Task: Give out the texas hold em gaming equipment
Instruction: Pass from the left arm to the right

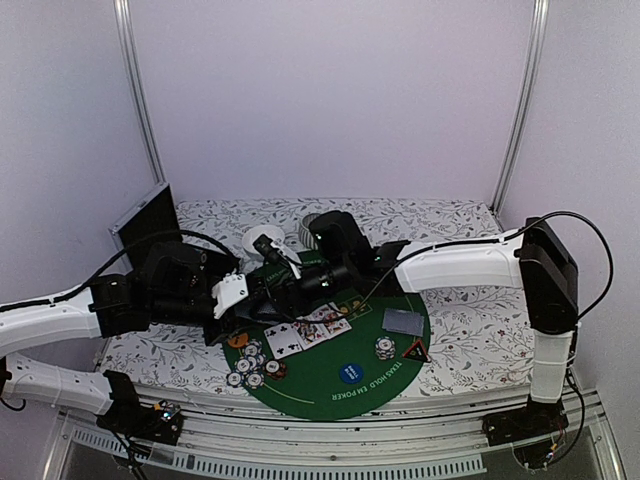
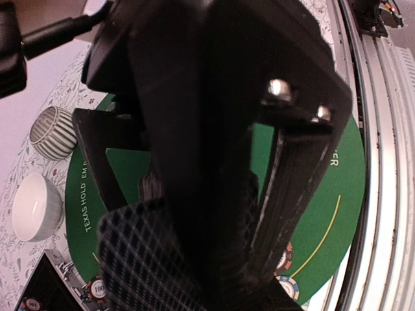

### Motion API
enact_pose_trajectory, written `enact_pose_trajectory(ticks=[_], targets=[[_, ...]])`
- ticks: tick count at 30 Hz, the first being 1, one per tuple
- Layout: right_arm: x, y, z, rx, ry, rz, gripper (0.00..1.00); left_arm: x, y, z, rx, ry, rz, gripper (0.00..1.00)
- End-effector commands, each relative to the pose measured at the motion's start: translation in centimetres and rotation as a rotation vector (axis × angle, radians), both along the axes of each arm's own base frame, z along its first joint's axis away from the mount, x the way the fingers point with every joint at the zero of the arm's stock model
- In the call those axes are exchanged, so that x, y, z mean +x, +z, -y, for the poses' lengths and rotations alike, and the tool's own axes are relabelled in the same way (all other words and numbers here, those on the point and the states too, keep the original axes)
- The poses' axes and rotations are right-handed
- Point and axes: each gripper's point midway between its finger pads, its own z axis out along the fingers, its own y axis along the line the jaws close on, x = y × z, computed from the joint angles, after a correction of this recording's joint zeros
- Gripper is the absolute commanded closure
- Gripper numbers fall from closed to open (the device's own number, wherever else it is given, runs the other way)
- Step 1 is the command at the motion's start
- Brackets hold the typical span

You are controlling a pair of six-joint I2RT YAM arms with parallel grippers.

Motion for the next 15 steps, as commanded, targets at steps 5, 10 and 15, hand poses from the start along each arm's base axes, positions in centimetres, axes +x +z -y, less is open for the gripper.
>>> enact_pose_trajectory(ticks=[5, 10, 15], targets=[[-1.4, 1.7, -0.5, 0.050, 0.077, -0.045, 0.76, 0.2, 1.2, 0.3, -0.037, -0.002, 0.024, 0.62], [-1.8, 3.0, -0.4, 0.073, 0.091, -0.040, 0.91, 0.1, 0.9, 0.4, -0.035, -0.011, 0.024, 0.26], [-2.2, 3.9, -0.3, 0.095, 0.107, -0.051, 0.93, 0.3, 0.2, 0.3, -0.008, -0.002, 0.028, 0.28]])
